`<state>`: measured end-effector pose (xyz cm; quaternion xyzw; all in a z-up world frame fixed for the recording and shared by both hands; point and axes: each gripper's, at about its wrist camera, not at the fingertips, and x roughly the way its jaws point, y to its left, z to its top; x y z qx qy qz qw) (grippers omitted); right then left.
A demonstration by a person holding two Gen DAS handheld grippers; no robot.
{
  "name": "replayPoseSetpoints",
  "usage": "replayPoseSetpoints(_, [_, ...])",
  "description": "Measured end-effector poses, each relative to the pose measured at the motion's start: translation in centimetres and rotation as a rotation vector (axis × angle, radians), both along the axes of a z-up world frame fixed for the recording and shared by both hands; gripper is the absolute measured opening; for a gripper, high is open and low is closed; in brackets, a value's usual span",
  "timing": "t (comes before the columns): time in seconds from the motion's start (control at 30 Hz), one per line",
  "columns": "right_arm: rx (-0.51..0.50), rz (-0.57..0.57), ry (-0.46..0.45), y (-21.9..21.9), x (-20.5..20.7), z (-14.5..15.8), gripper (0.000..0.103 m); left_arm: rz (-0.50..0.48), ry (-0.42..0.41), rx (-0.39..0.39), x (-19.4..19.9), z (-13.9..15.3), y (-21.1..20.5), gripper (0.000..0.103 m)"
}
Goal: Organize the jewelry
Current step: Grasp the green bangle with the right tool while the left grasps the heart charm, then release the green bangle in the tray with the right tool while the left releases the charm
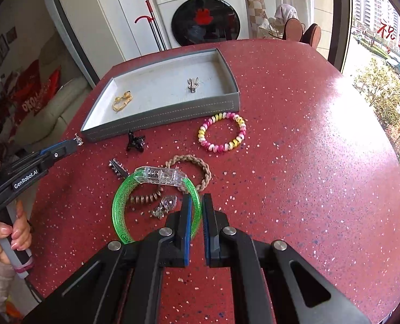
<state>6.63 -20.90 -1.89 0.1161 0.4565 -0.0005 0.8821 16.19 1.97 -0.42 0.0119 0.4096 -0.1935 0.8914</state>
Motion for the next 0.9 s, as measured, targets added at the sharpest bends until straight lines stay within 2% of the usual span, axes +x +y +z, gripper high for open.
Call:
replayPoseSetpoints(0.17, [-0.017, 0.019, -0.036, 0.1, 3.2, 2.1, 0.008, 0.013, -0.031, -0.016, 1.3, 1.4, -0.2, 0.035])
replayPoseSetpoints(0.3, [0.015, 0.020, -0.053, -0.2, 6.5, 3.4, 0.008, 0.024, -0.045, -0.033, 2.9, 2.3, -0.4, 0.035])
replayPoseSetpoints(0.5, [0.026, 0.025, -0.045, -0.1, 12.1, 3.9, 0.008, 0.025, -0.055, -0.012, 6.1, 2.5, -1.4, 0.035])
replayPoseSetpoints(0.67, [0.012, 0.042, -0.010, 0.4, 16.8, 2.5, 0.008, 0.017, -0.022, 0.005, 9.2, 1.7, -2.3, 0.035])
replayPoseSetpoints(0.9, [0.113, 0.033, 0.106, 0.0, 21.3, -2.1, 0.008, -0.013, 0.061, 0.025, 13.0, -0.7, -3.7, 0.035])
